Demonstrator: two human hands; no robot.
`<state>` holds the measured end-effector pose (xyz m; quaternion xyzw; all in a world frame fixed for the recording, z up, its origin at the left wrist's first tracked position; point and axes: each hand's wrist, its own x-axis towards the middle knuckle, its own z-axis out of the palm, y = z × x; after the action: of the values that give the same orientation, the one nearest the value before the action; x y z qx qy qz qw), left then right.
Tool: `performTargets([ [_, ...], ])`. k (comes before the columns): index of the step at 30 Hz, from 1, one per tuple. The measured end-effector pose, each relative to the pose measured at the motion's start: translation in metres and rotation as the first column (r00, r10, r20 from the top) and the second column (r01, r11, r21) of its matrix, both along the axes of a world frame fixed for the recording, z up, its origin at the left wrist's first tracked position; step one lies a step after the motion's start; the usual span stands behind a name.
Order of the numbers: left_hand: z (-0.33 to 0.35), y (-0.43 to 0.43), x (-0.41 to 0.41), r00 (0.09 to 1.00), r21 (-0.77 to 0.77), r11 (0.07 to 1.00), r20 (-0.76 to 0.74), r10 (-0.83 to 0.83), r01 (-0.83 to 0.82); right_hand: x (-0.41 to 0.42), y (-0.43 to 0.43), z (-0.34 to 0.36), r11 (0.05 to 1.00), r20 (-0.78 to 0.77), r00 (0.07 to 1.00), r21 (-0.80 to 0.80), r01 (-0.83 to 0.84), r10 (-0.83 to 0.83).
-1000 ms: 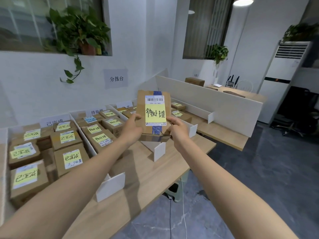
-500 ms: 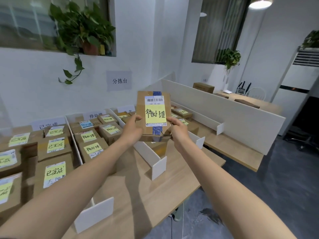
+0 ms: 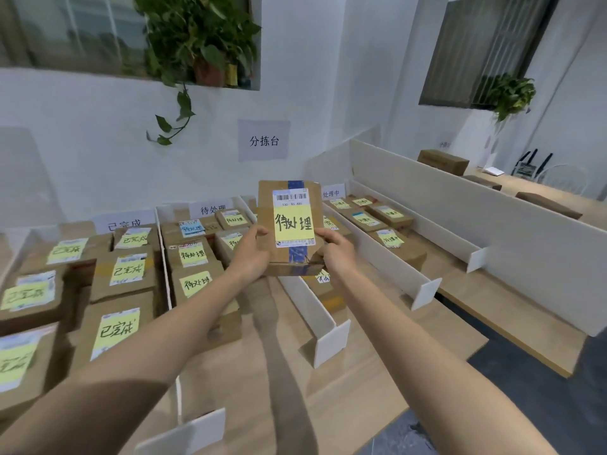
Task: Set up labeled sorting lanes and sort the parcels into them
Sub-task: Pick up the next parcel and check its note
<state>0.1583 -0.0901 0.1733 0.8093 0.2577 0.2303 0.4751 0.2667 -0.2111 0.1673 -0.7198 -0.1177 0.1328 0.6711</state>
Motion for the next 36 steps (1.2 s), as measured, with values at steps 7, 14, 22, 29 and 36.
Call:
performTargets([
  [7, -0.046, 0.027, 0.012, 0.993, -0.045, 0.995, -0.09, 0.081, -0.085, 0.019, 0.03, -0.046, 0.989, -0.075, 0.991, -0.086, -0.119, 0.113],
  [14, -0.098, 0.033, 0.035, 0.962, -0.083, 0.978, -0.213, 0.17, -0.191, 0.043, 0.045, -0.09, 0.969, -0.13, 0.977, -0.158, -0.189, 0.17],
  [22, -0.146, 0.041, 0.063, 0.927, -0.159, 0.94, -0.28, 0.249, -0.301, 0.068, 0.064, -0.138, 0.937, -0.203, 0.949, -0.206, -0.281, 0.24],
  [29, -0.174, 0.046, 0.084, 0.9, -0.24, 0.895, -0.326, 0.29, -0.375, 0.089, 0.081, -0.17, 0.914, -0.245, 0.928, -0.224, -0.337, 0.282],
  [36, -0.193, 0.052, 0.1, 0.889, -0.371, 0.824, -0.332, 0.314, -0.429, 0.101, 0.103, -0.202, 0.901, -0.293, 0.914, -0.247, -0.357, 0.282],
])
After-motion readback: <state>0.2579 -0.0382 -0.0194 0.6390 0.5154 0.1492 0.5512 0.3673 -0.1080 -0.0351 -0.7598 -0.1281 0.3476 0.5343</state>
